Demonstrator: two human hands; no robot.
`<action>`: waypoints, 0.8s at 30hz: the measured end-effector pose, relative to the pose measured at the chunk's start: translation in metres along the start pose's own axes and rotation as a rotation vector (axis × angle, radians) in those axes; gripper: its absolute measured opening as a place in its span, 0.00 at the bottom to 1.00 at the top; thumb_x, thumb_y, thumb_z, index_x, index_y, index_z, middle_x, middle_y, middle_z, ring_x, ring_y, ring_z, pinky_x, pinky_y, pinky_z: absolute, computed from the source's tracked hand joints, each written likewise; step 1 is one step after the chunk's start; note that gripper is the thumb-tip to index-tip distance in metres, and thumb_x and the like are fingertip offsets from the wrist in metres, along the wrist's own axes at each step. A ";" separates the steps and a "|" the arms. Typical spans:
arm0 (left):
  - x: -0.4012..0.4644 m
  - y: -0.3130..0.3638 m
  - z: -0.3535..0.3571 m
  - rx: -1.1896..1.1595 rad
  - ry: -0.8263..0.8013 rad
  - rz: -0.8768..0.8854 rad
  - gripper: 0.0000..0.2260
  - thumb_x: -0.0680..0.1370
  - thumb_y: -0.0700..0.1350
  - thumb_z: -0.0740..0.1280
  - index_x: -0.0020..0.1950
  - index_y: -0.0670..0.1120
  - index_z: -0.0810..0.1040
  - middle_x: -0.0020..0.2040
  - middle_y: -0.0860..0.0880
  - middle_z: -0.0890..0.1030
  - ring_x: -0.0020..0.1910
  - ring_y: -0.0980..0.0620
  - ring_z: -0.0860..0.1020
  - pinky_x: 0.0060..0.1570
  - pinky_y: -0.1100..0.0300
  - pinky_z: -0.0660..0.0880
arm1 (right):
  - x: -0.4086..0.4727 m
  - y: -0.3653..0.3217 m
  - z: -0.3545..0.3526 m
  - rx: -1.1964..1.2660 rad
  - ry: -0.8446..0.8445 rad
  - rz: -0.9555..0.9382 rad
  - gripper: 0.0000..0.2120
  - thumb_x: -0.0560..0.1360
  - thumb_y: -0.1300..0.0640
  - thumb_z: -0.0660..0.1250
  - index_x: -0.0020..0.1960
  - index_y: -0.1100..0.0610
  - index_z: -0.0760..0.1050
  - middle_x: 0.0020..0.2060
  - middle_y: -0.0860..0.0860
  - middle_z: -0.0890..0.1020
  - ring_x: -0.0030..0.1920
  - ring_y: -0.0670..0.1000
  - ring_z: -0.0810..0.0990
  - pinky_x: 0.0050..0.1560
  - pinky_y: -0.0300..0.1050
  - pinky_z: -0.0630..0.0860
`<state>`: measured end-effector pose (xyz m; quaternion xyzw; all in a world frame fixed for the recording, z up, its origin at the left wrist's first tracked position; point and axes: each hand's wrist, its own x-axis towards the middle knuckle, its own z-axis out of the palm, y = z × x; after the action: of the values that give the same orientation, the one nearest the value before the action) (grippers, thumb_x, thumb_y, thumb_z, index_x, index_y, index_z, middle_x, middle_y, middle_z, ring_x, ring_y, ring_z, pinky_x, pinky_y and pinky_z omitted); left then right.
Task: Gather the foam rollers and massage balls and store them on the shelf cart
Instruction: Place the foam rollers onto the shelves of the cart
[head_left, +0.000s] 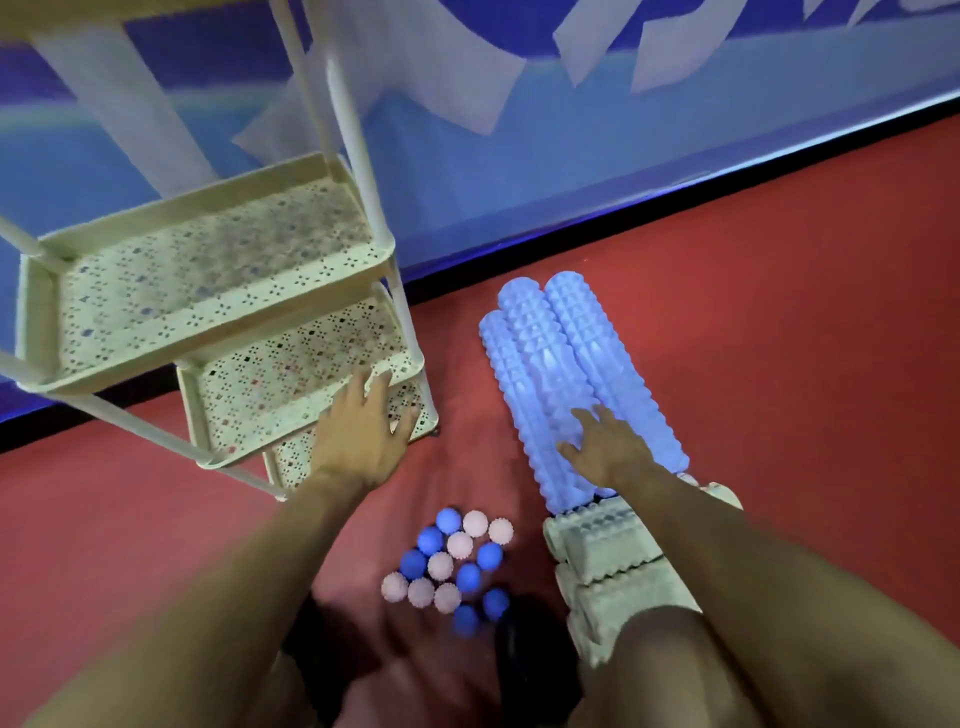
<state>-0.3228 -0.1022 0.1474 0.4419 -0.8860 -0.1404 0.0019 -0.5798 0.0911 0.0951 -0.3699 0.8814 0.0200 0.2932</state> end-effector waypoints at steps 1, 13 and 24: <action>0.004 -0.005 0.013 0.021 -0.033 -0.035 0.31 0.82 0.64 0.56 0.80 0.47 0.61 0.80 0.43 0.61 0.77 0.40 0.63 0.72 0.41 0.65 | 0.011 0.005 0.007 0.011 -0.022 0.046 0.36 0.80 0.36 0.61 0.82 0.48 0.53 0.81 0.54 0.54 0.77 0.61 0.61 0.73 0.58 0.66; 0.009 -0.044 0.064 0.096 -0.022 -0.184 0.33 0.78 0.64 0.64 0.76 0.45 0.64 0.64 0.41 0.69 0.64 0.38 0.67 0.63 0.40 0.68 | 0.066 0.033 0.077 0.162 -0.046 0.444 0.60 0.65 0.26 0.72 0.82 0.54 0.45 0.80 0.58 0.49 0.78 0.64 0.54 0.73 0.62 0.64; -0.016 -0.036 0.065 0.084 -0.051 -0.125 0.37 0.80 0.61 0.62 0.83 0.48 0.52 0.79 0.44 0.60 0.78 0.41 0.59 0.73 0.39 0.61 | 0.061 0.014 0.081 0.582 0.059 0.363 0.60 0.62 0.40 0.83 0.80 0.60 0.52 0.76 0.59 0.63 0.72 0.60 0.70 0.66 0.53 0.71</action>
<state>-0.2933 -0.0943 0.0776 0.4924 -0.8615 -0.1140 -0.0481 -0.5821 0.0824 -0.0068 -0.1085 0.9096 -0.1910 0.3526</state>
